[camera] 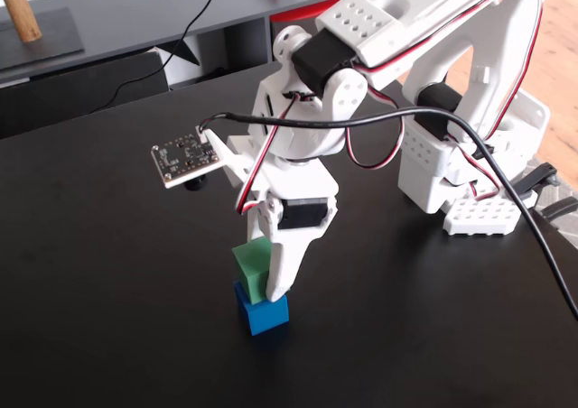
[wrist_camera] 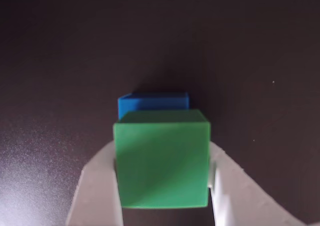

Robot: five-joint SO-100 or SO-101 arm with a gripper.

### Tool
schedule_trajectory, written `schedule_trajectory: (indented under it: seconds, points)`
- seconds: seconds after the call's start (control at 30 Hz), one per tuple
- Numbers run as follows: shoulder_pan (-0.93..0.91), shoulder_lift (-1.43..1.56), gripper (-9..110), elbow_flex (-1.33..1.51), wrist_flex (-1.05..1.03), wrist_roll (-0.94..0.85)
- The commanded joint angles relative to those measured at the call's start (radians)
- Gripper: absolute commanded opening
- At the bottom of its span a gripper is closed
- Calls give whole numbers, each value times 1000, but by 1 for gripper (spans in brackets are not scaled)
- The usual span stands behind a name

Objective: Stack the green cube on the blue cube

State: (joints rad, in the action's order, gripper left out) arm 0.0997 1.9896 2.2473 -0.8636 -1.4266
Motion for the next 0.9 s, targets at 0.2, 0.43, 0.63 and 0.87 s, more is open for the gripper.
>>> schedule_trajectory:
  seconds: [0.2,0.43,0.63,0.87]
  points:
    - [-14,34,24,35,120,-46]
    - [-21,38,38,55,147,-66]
    - [-26,37,39,60,158,-74]
    - [-32,48,39,61,160,-91]
